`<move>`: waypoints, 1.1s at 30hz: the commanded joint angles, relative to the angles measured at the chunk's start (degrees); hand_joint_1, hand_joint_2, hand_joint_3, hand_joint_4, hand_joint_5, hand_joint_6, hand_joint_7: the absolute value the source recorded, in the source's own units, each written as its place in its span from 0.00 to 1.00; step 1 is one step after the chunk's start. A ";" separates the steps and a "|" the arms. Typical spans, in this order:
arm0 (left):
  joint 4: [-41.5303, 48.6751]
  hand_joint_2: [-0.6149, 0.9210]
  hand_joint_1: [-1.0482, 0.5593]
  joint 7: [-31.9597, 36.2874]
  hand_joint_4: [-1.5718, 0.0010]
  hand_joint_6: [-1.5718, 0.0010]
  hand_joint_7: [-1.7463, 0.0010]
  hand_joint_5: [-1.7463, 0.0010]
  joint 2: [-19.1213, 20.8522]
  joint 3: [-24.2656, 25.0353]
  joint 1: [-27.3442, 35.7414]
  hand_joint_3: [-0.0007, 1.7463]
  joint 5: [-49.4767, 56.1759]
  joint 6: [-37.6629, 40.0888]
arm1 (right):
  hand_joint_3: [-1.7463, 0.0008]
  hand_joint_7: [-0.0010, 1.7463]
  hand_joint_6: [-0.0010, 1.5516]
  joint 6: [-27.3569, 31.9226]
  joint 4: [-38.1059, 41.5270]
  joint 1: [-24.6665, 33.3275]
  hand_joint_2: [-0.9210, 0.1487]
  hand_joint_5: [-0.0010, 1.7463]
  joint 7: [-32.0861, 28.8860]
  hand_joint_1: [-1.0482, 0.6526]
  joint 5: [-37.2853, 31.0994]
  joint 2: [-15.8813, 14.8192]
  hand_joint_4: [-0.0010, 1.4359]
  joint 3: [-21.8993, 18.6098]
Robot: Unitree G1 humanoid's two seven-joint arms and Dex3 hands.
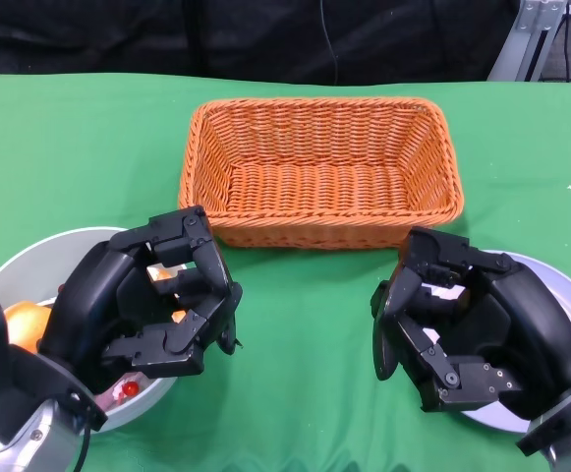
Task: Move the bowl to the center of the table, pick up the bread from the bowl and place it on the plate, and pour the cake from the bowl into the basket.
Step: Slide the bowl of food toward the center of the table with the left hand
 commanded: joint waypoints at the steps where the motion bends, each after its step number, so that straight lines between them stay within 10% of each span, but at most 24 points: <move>1: 0.42 0.78 0.58 -0.32 0.46 0.51 0.17 0.05 0.24 0.54 0.39 0.62 0.03 -0.73 | 0.29 0.83 0.45 -0.94 0.45 0.48 0.41 0.97 -0.08 0.52 -0.45 0.00 0.58 0.02; 33: 1.21 0.74 0.57 1.12 0.49 0.51 0.16 0.01 -0.54 2.19 -0.34 0.67 1.46 -3.87 | 0.27 0.83 0.45 -0.59 0.89 0.79 0.44 0.96 -0.45 0.52 -1.17 0.45 0.57 0.37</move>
